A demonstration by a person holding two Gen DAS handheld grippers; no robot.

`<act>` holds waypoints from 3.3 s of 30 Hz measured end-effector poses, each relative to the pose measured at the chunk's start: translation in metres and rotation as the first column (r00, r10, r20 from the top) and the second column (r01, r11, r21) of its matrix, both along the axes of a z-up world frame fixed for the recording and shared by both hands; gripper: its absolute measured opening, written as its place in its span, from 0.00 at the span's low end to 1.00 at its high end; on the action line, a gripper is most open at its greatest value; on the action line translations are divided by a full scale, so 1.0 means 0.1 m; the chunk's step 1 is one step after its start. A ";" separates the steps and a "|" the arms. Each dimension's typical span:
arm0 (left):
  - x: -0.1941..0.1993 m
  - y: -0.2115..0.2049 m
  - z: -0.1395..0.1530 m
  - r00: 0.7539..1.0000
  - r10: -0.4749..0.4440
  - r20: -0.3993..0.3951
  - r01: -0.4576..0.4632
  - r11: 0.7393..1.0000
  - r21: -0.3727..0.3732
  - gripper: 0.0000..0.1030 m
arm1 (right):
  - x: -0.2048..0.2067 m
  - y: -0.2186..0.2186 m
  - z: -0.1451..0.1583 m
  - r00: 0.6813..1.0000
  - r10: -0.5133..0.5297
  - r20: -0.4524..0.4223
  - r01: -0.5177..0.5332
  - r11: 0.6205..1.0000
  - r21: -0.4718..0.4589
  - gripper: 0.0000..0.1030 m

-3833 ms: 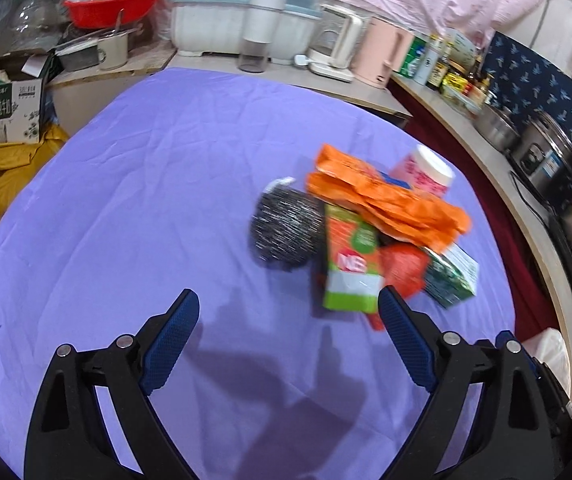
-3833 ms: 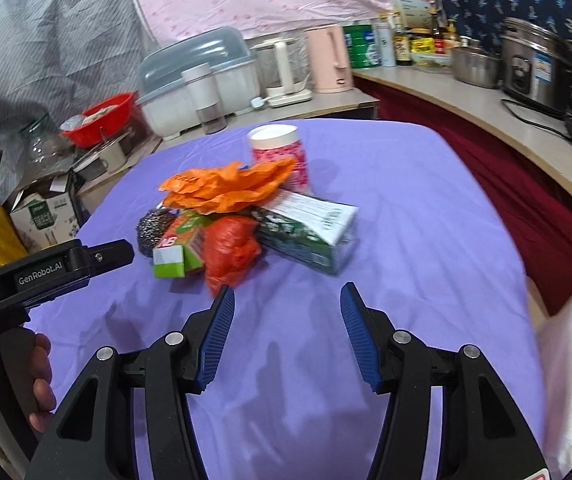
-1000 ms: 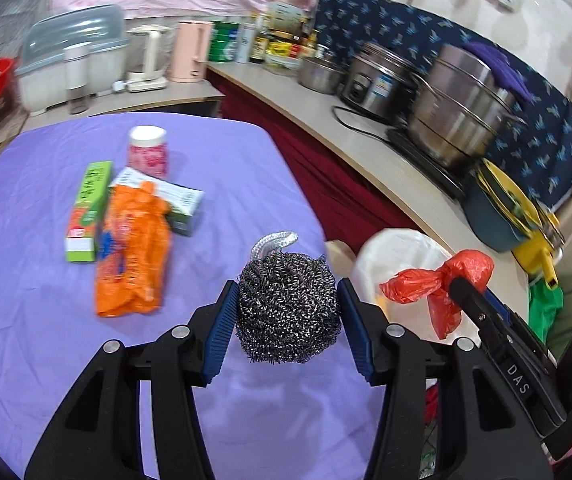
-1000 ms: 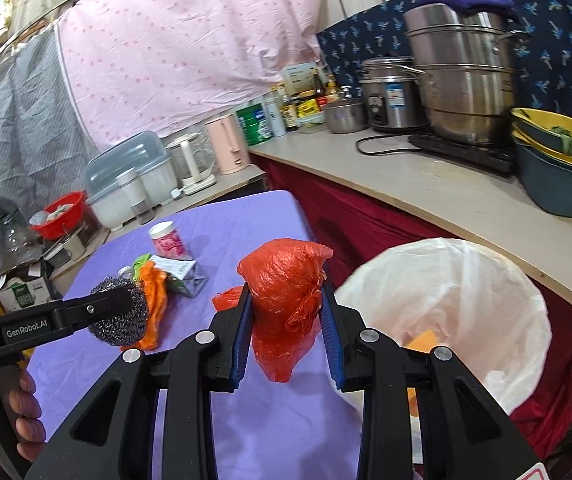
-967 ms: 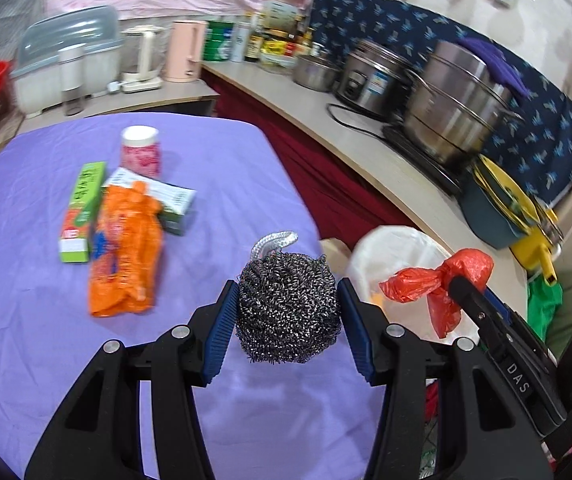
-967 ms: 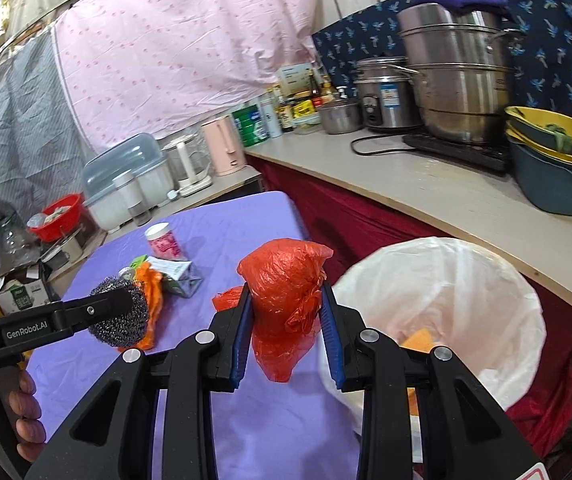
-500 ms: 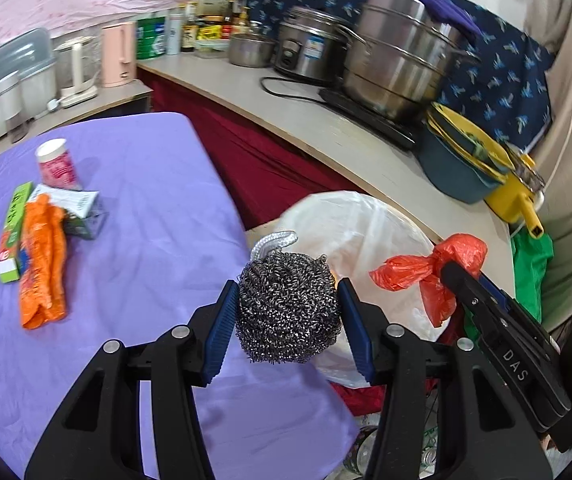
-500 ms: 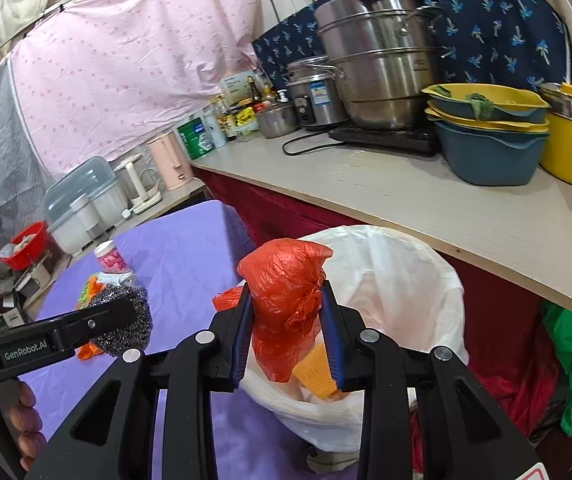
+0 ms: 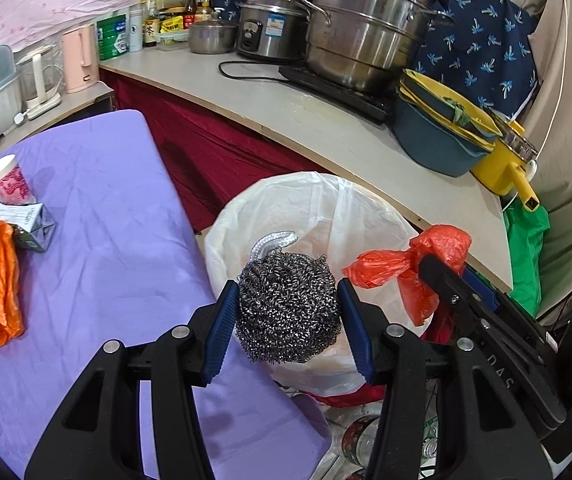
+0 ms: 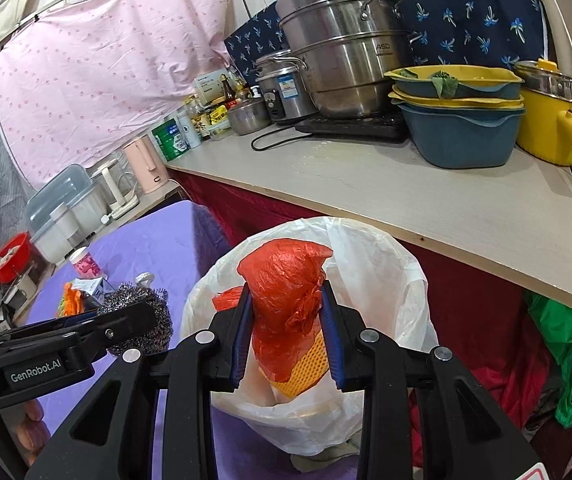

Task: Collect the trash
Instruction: 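Carry the scrubber and red bag over the bin and open both tools, then move both open tools back to the remaining trash on the table, then grasp the orange snack bag with the left tool and lift it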

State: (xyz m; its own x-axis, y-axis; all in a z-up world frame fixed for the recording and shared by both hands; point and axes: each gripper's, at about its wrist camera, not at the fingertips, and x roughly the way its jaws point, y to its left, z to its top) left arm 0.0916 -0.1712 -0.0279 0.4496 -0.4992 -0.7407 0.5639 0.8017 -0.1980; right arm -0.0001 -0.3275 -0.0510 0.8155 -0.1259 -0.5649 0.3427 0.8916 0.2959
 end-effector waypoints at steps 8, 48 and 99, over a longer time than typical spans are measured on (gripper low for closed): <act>0.04 -0.16 -0.13 1.000 -0.008 -0.024 0.009 1.000 0.027 0.47 | 0.02 -0.07 -0.10 1.000 -0.012 -0.017 0.012 1.000 0.016 0.29; 0.24 0.19 -0.10 0.995 0.102 -0.021 -0.102 0.995 0.012 0.62 | 0.12 0.10 0.06 1.000 -0.011 0.004 0.011 0.999 -0.039 0.47; 1.20 2.68 -0.69 0.811 0.569 -0.135 -0.569 0.821 0.043 0.84 | 1.39 1.89 -0.10 0.936 0.341 -0.086 -0.346 0.936 -0.058 0.50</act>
